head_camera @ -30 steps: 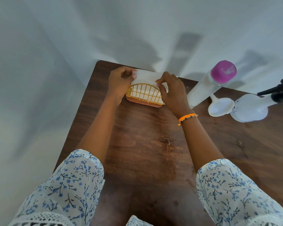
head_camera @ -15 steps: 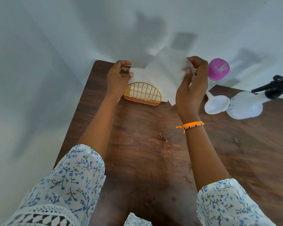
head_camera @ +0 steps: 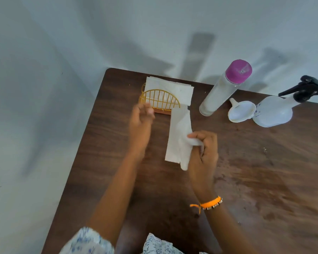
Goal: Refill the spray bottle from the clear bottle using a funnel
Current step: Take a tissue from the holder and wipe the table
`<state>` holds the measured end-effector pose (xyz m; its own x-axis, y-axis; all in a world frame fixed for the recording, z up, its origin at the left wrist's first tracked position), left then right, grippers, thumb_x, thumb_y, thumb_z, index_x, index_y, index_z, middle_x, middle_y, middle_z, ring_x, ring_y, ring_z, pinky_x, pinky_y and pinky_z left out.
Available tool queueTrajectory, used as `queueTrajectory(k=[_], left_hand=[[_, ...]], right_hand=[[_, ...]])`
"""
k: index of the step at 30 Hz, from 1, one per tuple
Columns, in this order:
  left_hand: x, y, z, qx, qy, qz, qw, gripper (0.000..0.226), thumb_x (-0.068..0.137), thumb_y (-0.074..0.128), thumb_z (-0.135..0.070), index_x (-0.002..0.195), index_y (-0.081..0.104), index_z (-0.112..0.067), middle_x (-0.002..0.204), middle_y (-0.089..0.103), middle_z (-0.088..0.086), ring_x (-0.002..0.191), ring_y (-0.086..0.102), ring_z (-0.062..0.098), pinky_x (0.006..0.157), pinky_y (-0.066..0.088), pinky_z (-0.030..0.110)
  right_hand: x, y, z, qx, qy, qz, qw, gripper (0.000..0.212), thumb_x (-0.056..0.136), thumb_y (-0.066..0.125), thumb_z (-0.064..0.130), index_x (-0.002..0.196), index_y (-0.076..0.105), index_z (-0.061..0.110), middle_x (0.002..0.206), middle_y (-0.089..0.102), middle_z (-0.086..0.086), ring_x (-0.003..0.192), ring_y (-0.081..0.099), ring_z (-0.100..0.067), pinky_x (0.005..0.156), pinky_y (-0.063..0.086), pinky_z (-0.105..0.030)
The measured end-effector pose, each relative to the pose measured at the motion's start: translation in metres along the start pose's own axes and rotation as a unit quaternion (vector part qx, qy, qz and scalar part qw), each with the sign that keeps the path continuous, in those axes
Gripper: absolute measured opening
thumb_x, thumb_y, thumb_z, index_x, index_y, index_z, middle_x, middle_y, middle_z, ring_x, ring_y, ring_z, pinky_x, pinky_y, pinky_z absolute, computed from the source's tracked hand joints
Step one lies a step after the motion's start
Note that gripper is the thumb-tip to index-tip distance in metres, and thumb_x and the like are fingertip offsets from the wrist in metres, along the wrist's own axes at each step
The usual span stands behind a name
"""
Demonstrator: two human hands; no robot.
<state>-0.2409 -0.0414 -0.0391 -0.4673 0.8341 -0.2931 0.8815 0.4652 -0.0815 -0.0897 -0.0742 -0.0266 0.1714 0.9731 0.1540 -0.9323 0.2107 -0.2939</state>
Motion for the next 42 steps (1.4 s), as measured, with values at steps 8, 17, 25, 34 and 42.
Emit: queueTrajectory(k=[8, 17, 25, 34, 42], left_hand=[[-0.096, 0.017, 0.055, -0.180, -0.179, 0.207, 0.945, 0.041, 0.088, 0.056, 0.002, 0.122, 0.056, -0.019, 0.109, 0.071, -0.004, 0.099, 0.067, 0.015, 0.085, 0.056, 0.030], [-0.117, 0.013, 0.061, -0.074, -0.235, 0.173, 0.954, 0.024, 0.088, 0.058, 0.001, 0.110, 0.065, -0.005, 0.103, 0.071, 0.009, 0.097, 0.068, 0.025, 0.079, 0.057, 0.033], [-0.146, 0.021, 0.071, -0.029, -0.236, 0.211, 0.948, 0.020, 0.093, 0.055, -0.012, 0.108, 0.063, -0.023, 0.099, 0.064, -0.004, 0.095, 0.061, 0.007, 0.084, 0.050, 0.019], [-0.135, 0.005, 0.070, -0.051, -0.181, 0.073, 0.979, 0.015, 0.093, 0.055, -0.012, 0.098, 0.066, -0.022, 0.092, 0.064, -0.003, 0.085, 0.060, 0.006, 0.084, 0.049, 0.021], [-0.118, 0.006, 0.069, -0.064, -0.144, -0.007, 0.987, 0.020, 0.092, 0.053, -0.004, 0.091, 0.066, -0.019, 0.088, 0.066, -0.002, 0.081, 0.061, 0.005, 0.078, 0.049, 0.018]], right_hand=[[-0.048, -0.018, -0.025, 0.223, 0.330, 0.117, 0.910, 0.031, 0.088, 0.049, -0.009, 0.092, 0.070, 0.013, 0.099, 0.070, -0.006, 0.091, 0.068, -0.021, 0.072, 0.057, -0.027], [-0.063, -0.053, -0.041, -0.157, 0.002, 0.349, 0.924, 0.079, 0.070, 0.077, 0.022, 0.133, 0.034, 0.041, 0.146, 0.023, 0.011, 0.132, 0.019, -0.002, 0.101, 0.014, -0.007], [-0.045, -0.075, -0.062, -0.164, 0.057, 0.161, 0.972, 0.013, 0.072, 0.073, -0.002, 0.082, 0.073, 0.006, 0.081, 0.070, -0.006, 0.067, 0.058, 0.000, 0.061, 0.037, -0.001], [-0.002, -0.030, -0.093, -0.307, 0.003, 0.155, 0.939, 0.044, 0.082, 0.044, -0.014, 0.125, 0.052, -0.006, 0.138, 0.045, -0.018, 0.127, 0.043, -0.032, 0.105, 0.034, -0.027], [-0.055, 0.013, -0.095, -0.335, -0.222, 0.408, 0.820, 0.047, 0.090, 0.041, 0.012, 0.135, 0.044, 0.003, 0.141, 0.045, -0.017, 0.131, 0.042, -0.031, 0.108, 0.035, -0.038]])
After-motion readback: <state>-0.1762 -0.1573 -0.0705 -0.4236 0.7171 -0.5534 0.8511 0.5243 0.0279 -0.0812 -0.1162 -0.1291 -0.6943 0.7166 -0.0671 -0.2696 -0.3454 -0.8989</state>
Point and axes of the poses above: each hand's wrist, its own x-axis towards the middle knuckle, its own y-axis out of the palm, z = x × y, the point moved 1 cm from there along x, towards the middle knuckle
